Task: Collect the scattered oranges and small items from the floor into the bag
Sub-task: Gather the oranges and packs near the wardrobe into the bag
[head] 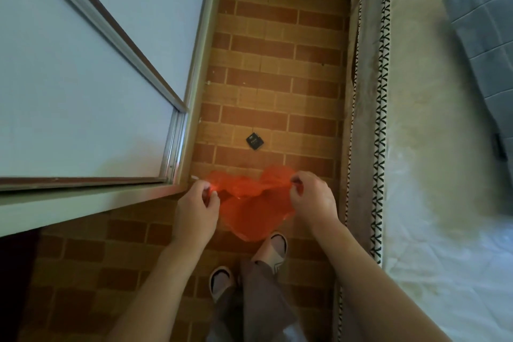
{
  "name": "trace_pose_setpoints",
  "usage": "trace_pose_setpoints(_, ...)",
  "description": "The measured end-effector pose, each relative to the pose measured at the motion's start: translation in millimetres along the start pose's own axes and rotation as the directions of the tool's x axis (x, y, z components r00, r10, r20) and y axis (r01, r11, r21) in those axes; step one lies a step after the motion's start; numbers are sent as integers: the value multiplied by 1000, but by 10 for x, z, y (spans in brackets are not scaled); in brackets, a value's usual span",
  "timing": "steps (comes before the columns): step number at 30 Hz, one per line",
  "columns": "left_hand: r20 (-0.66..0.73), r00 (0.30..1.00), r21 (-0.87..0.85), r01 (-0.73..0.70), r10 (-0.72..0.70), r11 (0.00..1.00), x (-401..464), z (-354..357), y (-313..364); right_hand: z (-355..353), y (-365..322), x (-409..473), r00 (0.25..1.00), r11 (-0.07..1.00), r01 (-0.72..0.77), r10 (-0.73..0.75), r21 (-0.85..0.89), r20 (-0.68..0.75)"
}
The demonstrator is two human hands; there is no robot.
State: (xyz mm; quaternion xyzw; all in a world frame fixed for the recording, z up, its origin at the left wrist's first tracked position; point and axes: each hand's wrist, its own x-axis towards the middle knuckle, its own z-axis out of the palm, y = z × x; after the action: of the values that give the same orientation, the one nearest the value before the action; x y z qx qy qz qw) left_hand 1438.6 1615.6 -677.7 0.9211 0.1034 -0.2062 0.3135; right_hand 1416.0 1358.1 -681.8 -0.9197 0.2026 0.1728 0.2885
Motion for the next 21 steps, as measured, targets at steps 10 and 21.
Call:
trace_pose_setpoints(10,11,999,-18,-44,44,999,236,168,-219,199,180,178,999,1000,12,-12,-4,-39)
trace_pose_setpoints(21,-66,986,-90,-156,151,984,1119,950,-451,887,595,1291,888,840,458,-445,-291,116)
